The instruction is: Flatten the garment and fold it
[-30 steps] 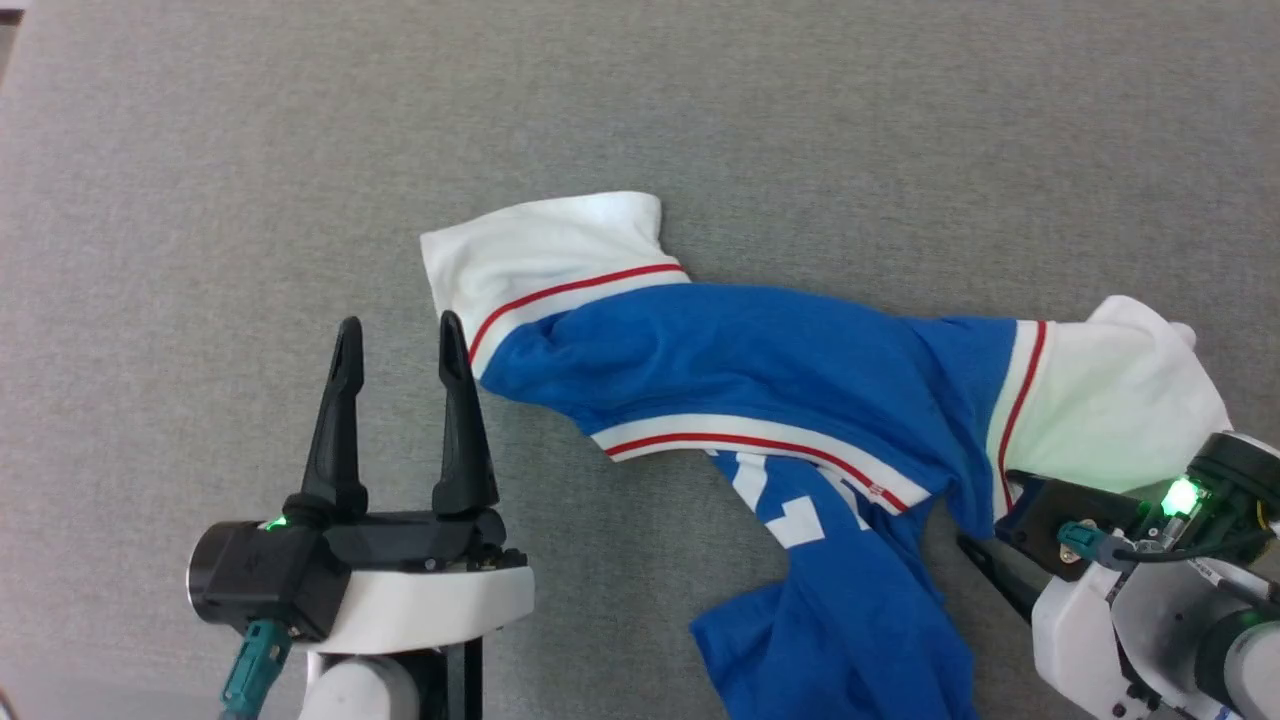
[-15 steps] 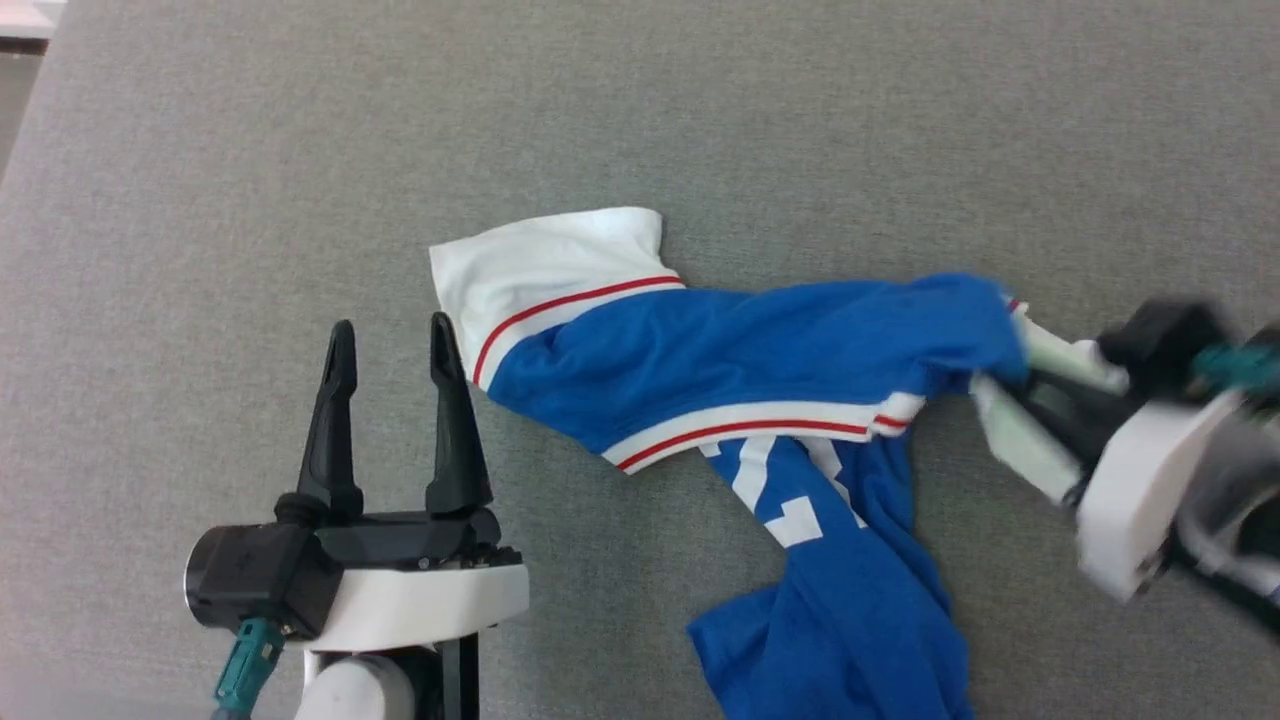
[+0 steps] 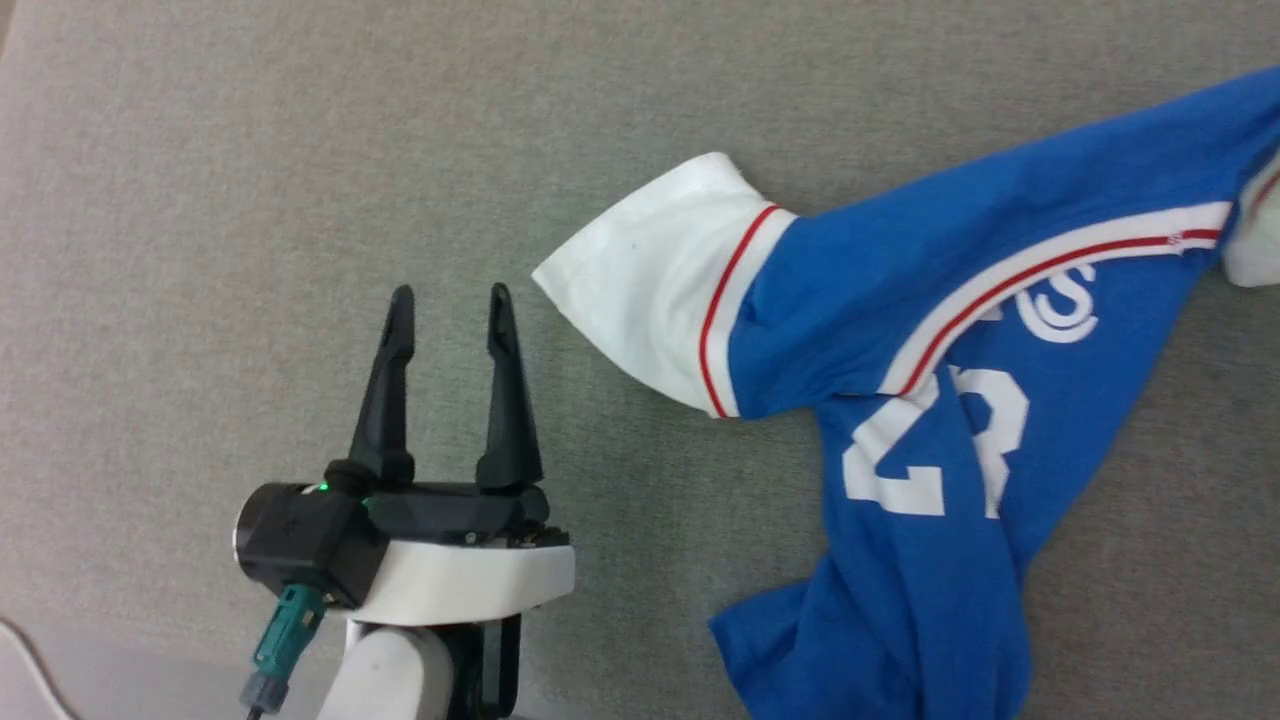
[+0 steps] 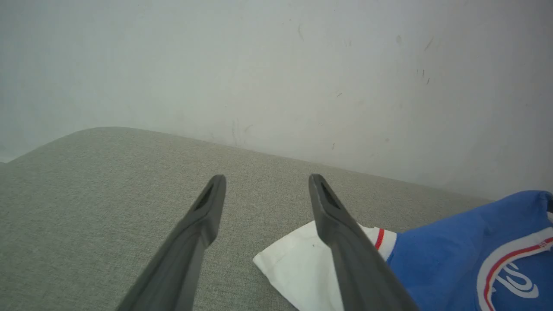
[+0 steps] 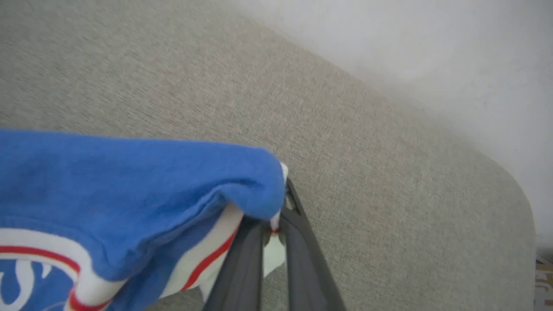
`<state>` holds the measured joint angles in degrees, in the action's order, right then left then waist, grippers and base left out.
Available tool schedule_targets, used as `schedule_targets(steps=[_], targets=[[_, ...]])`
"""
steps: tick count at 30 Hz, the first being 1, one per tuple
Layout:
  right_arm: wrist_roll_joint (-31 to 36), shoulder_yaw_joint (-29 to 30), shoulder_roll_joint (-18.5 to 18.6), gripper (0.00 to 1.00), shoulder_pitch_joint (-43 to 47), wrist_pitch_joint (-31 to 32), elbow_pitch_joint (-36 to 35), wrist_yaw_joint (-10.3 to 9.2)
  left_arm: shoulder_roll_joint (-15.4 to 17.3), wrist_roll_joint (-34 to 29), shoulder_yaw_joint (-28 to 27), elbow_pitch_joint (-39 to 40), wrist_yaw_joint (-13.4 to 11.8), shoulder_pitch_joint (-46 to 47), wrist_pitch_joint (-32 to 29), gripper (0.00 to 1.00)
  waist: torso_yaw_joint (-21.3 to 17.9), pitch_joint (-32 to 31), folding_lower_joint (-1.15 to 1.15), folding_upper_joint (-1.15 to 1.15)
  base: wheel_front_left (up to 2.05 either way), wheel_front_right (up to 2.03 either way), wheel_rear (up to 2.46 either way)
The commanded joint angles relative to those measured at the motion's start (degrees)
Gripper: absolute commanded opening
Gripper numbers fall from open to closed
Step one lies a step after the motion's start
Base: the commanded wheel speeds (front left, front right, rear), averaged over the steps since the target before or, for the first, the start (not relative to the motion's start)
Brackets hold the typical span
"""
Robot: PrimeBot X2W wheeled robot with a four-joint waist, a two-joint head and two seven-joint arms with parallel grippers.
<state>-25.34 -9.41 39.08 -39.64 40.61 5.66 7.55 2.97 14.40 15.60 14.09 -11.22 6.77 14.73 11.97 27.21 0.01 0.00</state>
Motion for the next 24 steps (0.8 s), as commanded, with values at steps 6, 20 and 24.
schedule_targets(steps=[6,20,24], targets=[[3.1,-2.6,-1.7,0.32,-2.0,-3.1,8.7,-0.06,-0.1,0.6,1.4,-0.9,-0.5,2.1,0.3,1.0,2.4,2.4,-0.01,0.0,0.0,0.0,0.0],[-0.3,2.4,-5.3,1.0,4.4,-19.4,-1.4,-0.06,-0.1,-1.6,-1.5,-2.8,1.3,-0.4,0.3,1.0,-3.1,-5.9,-0.01,0.0,0.0,0.0,0.0],[3.1,10.8,-11.4,1.0,15.2,-25.4,-9.1,-0.06,-0.1,-2.3,-2.9,-2.8,2.2,-2.1,0.3,1.0,-4.9,-7.6,-0.01,0.0,0.0,0.0,0.0]])
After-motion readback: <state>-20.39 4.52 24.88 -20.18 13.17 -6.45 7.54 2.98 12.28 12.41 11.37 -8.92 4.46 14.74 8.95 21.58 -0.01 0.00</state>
